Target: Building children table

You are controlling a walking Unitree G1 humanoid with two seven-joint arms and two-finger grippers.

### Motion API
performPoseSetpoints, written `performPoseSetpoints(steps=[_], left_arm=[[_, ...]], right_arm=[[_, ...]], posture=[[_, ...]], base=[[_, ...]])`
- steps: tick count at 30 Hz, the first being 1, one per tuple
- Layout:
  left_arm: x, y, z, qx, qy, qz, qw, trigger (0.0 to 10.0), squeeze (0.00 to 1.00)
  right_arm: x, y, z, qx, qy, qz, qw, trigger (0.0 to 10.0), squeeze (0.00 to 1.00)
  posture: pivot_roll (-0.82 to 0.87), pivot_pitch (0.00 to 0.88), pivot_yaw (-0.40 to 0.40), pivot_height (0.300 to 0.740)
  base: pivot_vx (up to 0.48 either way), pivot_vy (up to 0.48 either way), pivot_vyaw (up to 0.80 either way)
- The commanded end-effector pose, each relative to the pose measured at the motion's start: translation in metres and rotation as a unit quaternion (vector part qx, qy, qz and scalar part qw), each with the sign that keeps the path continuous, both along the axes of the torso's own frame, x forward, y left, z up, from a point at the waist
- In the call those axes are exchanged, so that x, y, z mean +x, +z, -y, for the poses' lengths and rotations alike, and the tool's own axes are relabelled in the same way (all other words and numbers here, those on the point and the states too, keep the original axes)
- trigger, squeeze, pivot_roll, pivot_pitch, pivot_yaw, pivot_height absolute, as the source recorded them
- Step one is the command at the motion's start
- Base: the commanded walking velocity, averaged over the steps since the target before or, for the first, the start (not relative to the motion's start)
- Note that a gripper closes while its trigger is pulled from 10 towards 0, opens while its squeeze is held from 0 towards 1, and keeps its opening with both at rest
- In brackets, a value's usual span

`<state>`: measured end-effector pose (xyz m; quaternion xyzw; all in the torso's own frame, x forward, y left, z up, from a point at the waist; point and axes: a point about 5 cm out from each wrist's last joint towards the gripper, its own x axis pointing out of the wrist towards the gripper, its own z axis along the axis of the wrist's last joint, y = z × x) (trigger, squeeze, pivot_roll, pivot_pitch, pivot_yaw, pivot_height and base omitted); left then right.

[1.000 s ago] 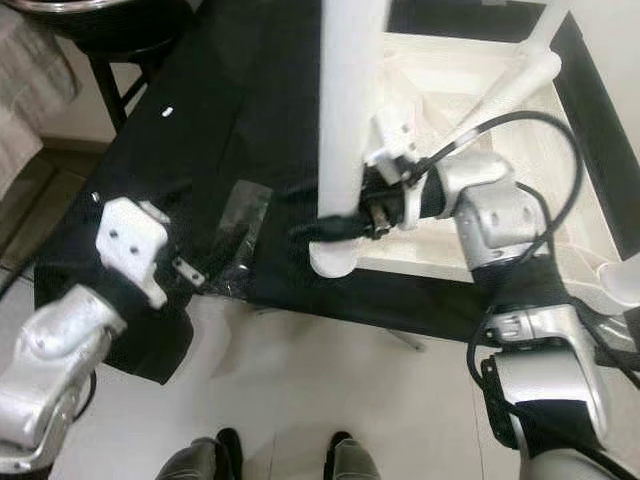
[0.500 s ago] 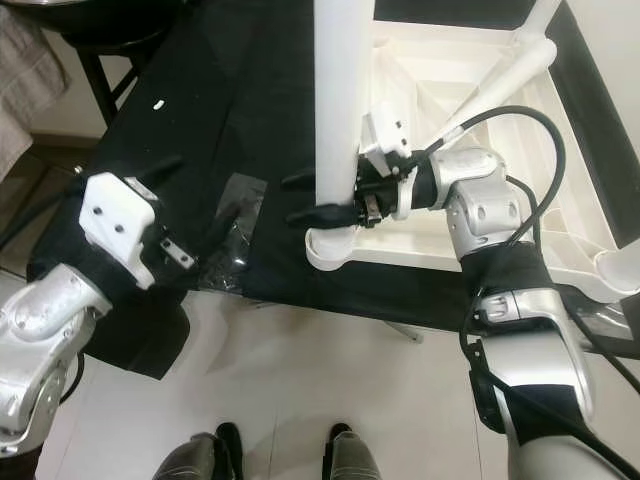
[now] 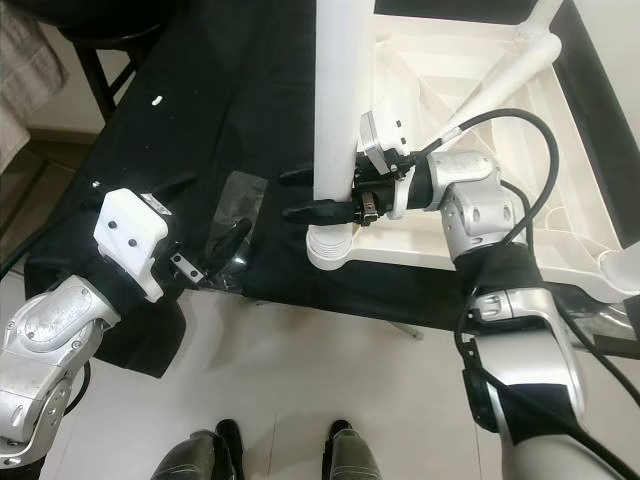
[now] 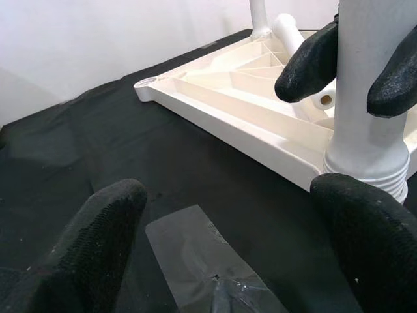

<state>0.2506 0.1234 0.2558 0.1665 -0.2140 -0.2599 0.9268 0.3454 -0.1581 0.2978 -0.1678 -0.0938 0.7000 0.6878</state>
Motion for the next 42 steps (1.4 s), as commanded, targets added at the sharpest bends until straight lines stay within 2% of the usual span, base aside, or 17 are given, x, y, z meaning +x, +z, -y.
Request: performPoseSetpoints(steps=[1,3,7,10,14,22,26,31,42], left_arm=[[-0.006,0.0,0.003,-0.004,-0.009,-0.002,1.0,10.0,0.0],[-0.006,0.0,0.003,-0.005,-0.009,-0.002,1.0,10.0,0.0],[-0.007,0.0,0.004,-0.007,-0.009,-0.003,1.0,10.0,0.0],[-0.007,-0.001,0.005,-0.007,-0.01,-0.003,1.0,10.0,0.0],[-0.007,-0.001,0.006,-0.008,-0.012,-0.004,1.0,10.0,0.0],[-0.008,-0.002,0.007,-0.007,-0.012,-0.006,1.0,10.0,0.0],[-0.008,-0.002,0.007,-0.007,-0.012,-0.006,1.0,10.0,0.0],[-0.007,-0.003,0.008,-0.007,-0.014,-0.006,1.0,10.0,0.0],[-0.008,-0.002,0.01,-0.007,-0.016,-0.006,1.0,10.0,0.0]], right_arm=[[-0.001,-0.013,-0.002,-0.02,0.01,-0.018,1.0,10.0,0.0],[-0.001,-0.014,-0.001,-0.023,0.01,-0.016,1.0,10.0,0.0],[-0.005,-0.023,0.004,-0.066,0.01,-0.001,0.998,10.0,0.0],[-0.005,-0.027,0.006,-0.073,0.007,0.002,0.997,10.0,0.0],[-0.006,-0.029,0.009,-0.063,0.002,-0.004,0.998,10.0,0.0],[-0.006,-0.026,0.015,0.007,-0.027,-0.044,0.999,10.0,0.0],[-0.006,-0.028,0.017,0.019,-0.042,-0.057,0.997,10.0,0.0],[-0.009,-0.034,0.019,0.018,-0.052,-0.077,0.996,10.0,0.0],[-0.011,-0.04,0.018,0.002,-0.083,-0.082,0.993,10.0,0.0]], posture=[[-0.01,0.359,-0.009,0.74],[-0.01,0.36,-0.01,0.74],[-0.01,0.361,-0.011,0.74],[-0.01,0.362,-0.009,0.74],[-0.01,0.361,-0.009,0.74],[-0.01,0.356,-0.009,0.74],[-0.01,0.356,-0.009,0.74],[-0.02,0.347,-0.008,0.74],[-0.02,0.351,-0.007,0.74]], base=[[0.0,0.0,0.0],[0.0,0.0,0.0],[0.0,0.0,0.0],[0.0,0.0,0.0],[0.0,0.0,0.0],[0.0,0.0,0.0],[0.0,0.0,0.0],[0.0,0.0,0.0],[0.0,0.0,0.0]])
